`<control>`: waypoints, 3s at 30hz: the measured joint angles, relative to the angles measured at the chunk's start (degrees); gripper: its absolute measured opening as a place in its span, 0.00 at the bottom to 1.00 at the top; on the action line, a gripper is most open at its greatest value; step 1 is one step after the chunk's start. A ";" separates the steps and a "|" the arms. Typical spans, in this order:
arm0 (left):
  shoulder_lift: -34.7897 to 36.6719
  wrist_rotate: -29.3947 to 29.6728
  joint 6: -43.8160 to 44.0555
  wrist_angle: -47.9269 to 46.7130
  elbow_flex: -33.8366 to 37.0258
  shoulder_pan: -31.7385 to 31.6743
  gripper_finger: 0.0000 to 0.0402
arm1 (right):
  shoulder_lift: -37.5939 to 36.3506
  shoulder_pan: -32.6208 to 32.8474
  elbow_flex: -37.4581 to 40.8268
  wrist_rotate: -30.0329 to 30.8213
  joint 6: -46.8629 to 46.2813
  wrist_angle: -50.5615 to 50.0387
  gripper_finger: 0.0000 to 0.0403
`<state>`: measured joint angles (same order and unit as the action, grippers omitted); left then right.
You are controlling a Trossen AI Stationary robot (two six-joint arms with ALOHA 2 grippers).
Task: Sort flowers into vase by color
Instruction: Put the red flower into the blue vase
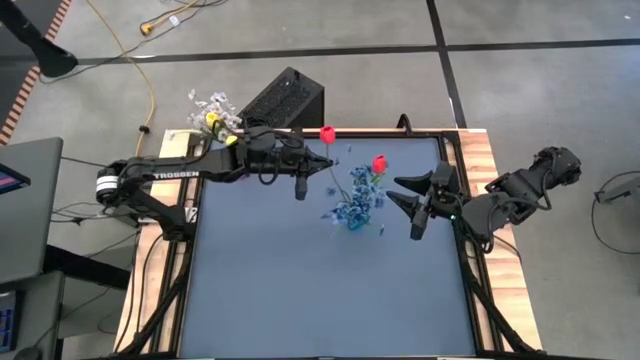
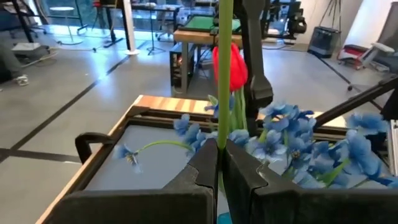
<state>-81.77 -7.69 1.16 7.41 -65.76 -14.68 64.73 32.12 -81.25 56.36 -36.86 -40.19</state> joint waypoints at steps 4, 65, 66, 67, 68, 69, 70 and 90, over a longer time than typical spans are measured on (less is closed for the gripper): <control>0.01 -0.99 -0.07 -0.14 0.00 0.18 0.00 | 0.04 -0.64 0.00 -0.02 0.71 -0.21 0.55; -5.67 0.66 -4.44 3.07 0.45 6.04 0.00 | 0.19 -3.02 -0.07 -3.92 1.32 1.81 0.55; -6.19 0.73 -4.60 3.77 0.46 6.19 0.00 | 0.21 -3.02 -0.07 -4.00 1.31 1.84 0.55; -6.82 0.92 -4.65 5.11 0.30 6.34 0.00 | 0.24 -3.01 -0.07 -4.01 1.33 1.84 0.55; -7.11 1.03 -4.61 5.13 0.22 6.38 0.00 | 0.24 -2.98 -0.07 -4.14 1.31 1.85 0.55; -7.34 0.96 -4.40 4.37 0.38 6.35 0.00 | 0.24 -2.88 -0.07 -4.22 1.31 1.84 0.55; -7.95 0.89 -4.05 4.59 0.46 6.32 0.00 | 0.24 -2.88 -0.07 -4.24 1.31 1.85 0.55; -14.85 -2.57 -2.56 5.71 0.28 6.38 0.00 | 0.24 -2.91 -0.07 -5.44 1.33 1.90 0.55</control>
<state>-96.61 -10.26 -1.41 13.12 -65.47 -8.29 64.97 29.21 -81.32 50.92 -35.53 -38.28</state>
